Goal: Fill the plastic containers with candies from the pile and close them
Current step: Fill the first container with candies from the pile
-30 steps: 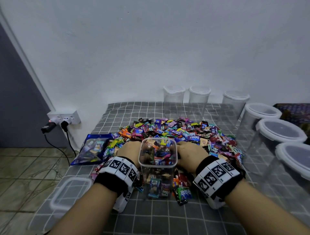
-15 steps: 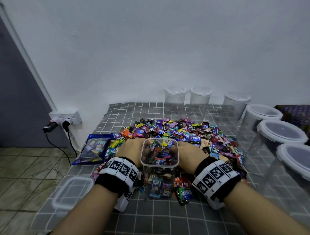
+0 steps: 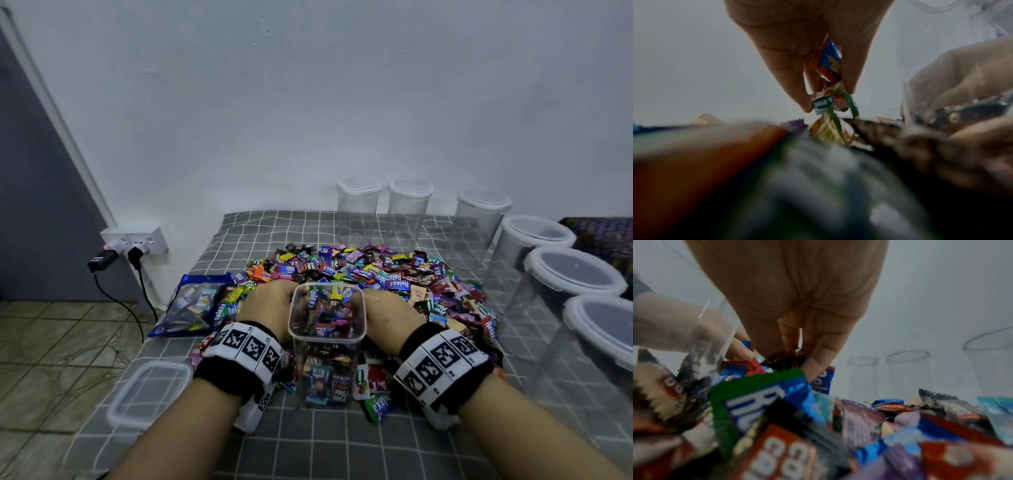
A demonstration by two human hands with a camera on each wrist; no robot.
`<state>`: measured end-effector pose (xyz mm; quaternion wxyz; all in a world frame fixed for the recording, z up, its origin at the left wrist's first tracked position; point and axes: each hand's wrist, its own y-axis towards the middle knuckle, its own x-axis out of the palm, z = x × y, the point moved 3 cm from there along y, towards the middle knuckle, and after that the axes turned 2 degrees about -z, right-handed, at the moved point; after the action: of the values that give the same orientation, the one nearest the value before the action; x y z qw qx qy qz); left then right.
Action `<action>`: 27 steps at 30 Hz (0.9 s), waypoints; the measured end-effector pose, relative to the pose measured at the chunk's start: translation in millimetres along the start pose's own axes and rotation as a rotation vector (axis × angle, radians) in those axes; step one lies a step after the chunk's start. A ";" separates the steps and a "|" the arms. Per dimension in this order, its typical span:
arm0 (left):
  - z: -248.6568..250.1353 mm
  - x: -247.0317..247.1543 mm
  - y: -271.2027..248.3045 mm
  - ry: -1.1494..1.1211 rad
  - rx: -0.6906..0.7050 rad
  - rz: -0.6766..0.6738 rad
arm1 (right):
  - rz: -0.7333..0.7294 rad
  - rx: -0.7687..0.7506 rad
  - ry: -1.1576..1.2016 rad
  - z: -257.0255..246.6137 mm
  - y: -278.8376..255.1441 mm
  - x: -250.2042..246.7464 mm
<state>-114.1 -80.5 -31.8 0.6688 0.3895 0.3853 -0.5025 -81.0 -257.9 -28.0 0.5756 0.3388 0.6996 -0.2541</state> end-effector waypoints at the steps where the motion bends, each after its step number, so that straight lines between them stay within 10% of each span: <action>1: 2.8 -2.9 -2.2 -0.014 0.003 0.017 | 0.020 0.008 0.020 1.4 0.1 -0.5; 16: 6.2 -10.3 -7.4 -0.064 0.026 0.083 | 0.328 0.099 0.231 14.6 -11.1 -28.5; 27: 3.0 -9.3 -5.1 -0.089 0.016 0.119 | 0.703 -0.162 0.345 -25.7 -27.2 -89.3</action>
<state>-120.4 -80.8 -22.8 0.7108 0.3942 0.3274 -0.4819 -108.4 -272.4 63.8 0.5262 0.5487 0.6453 0.0751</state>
